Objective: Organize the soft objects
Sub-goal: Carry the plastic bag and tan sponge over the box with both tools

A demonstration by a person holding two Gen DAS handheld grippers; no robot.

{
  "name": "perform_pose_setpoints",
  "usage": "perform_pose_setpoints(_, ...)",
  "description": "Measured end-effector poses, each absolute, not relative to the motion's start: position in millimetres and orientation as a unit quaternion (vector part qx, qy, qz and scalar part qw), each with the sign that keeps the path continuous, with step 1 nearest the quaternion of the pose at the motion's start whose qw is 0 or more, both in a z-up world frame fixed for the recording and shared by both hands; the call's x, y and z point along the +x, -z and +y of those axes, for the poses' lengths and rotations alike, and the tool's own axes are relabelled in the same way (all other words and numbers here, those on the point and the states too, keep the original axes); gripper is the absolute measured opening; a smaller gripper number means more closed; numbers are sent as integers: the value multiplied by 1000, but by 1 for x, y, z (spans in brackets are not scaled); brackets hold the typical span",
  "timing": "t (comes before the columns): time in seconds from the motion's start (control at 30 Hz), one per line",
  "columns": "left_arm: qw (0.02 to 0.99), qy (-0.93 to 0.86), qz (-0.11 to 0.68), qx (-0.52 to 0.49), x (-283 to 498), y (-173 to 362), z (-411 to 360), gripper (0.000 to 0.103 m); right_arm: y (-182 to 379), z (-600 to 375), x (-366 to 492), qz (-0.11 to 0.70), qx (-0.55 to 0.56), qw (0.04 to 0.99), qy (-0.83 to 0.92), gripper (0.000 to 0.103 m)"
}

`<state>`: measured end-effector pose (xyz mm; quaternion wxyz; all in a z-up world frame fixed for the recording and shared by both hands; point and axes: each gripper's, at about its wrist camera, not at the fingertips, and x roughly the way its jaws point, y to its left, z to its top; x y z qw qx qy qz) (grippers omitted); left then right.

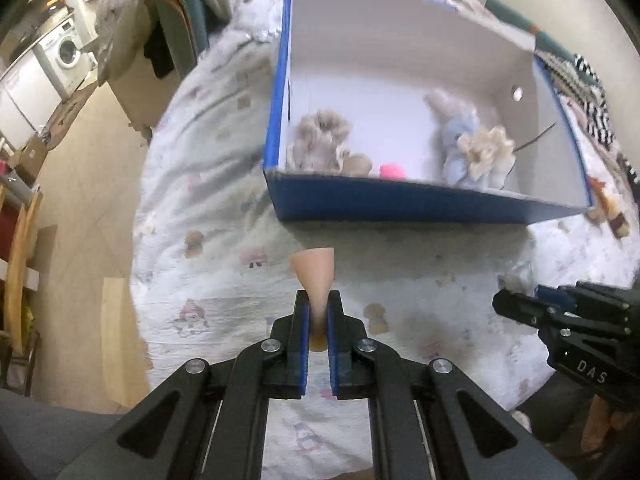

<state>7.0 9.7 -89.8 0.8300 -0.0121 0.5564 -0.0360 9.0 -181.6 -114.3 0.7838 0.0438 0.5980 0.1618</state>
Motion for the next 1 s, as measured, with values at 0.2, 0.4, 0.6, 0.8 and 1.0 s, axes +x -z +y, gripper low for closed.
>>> perform_pose_setpoints(0.2, 856, 34, 515, -24, 8, 49, 3, 7, 72, -198, -8, 554, 66, 812, -172, 23)
perform_pose_setpoints(0.4, 878, 40, 477, -24, 32, 15, -5, 7, 22, -219, -5, 491, 83, 851, -166, 23)
perform_pose_setpoints(0.6, 888, 44, 457, -14, 64, -2, -16, 7, -6, -228, 25, 460, 84, 870, -155, 23)
perform_pose_setpoints(0.8, 890, 46, 453, 5, 89, 2, -26, 7, -9, -226, 61, 442, 78, 880, -153, 23)
perform_pose_setpoints(1.0, 881, 58, 469, 8, 114, 34, -37, 7, 22, -230, 82, 449, 109, 873, -155, 23)
